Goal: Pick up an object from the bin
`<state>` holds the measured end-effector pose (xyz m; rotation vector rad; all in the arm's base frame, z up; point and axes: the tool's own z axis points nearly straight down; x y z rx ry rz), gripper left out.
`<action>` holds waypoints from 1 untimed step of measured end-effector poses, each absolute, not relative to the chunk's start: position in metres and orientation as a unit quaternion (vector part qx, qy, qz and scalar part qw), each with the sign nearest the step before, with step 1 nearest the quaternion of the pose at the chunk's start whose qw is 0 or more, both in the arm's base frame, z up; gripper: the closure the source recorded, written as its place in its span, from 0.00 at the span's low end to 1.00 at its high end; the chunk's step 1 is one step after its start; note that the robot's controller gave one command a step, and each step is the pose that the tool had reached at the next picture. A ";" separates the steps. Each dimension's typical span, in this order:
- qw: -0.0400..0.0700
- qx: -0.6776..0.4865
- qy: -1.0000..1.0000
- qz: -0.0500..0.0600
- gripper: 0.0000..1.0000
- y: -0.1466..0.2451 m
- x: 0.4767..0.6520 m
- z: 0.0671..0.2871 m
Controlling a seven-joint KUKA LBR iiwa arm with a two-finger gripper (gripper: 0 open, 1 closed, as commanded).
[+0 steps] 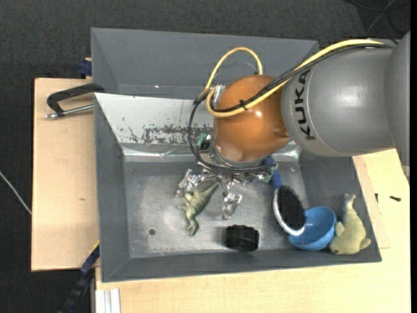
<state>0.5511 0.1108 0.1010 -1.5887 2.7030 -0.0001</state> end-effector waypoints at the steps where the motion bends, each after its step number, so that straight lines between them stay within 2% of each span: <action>1: 0.007 -0.643 0.766 0.000 0.00 0.110 0.559 0.075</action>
Offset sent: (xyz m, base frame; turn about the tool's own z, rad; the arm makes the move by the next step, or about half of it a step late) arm 0.0053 -0.0052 -0.0310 -0.3361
